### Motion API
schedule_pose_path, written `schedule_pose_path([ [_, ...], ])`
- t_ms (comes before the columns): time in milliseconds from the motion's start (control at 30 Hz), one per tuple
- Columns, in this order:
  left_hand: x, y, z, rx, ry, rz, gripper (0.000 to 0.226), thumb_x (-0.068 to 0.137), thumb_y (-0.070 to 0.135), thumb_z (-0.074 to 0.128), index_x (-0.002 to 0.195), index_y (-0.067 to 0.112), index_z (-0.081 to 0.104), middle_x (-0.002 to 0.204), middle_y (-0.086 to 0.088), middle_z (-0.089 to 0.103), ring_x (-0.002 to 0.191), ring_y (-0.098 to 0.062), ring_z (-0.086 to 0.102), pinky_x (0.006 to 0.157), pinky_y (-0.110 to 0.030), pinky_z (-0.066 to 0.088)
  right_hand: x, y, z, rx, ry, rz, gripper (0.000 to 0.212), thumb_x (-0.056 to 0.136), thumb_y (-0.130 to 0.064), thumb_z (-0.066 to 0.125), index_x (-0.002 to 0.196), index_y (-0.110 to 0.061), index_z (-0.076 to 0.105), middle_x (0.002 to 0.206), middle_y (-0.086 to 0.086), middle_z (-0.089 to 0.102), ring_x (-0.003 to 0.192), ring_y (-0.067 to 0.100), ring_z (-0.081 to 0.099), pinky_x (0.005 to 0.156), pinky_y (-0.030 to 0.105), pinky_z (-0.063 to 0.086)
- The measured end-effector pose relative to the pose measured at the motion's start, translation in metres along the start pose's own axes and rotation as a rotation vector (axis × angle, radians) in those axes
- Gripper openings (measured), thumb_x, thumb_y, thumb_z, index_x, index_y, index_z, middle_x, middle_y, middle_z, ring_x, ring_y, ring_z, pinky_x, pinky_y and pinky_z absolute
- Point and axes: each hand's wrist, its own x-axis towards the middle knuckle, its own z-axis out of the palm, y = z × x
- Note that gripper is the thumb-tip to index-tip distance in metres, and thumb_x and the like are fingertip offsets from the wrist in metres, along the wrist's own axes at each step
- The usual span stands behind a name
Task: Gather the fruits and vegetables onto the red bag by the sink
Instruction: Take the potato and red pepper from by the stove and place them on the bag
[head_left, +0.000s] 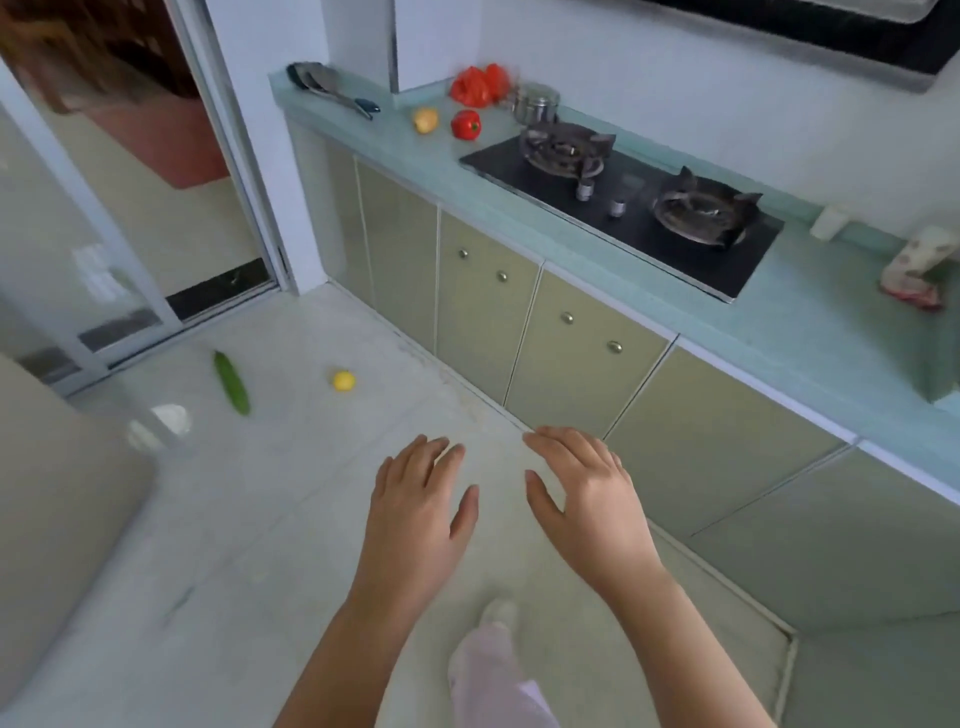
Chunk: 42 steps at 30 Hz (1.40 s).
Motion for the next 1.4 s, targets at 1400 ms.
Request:
schedule_pose_path([
  [1400,0.584,-0.372,0.018,0.063,0.032,-0.034,0.044,0.085,0.033,0.039,0.111,0.004,0.059,0.110,-0.014,0.064,0.107,-0.034,0.057,0.091,-0.050,0.043,0.640,-0.012,0.278,0.079,-0.090,0.060,0.035,0.079,-0.026,0.050,0.110,-0.011,0.062,0.114,0.007,0.063,0.109,0.026,0.055,0.093,0.044,0.043],
])
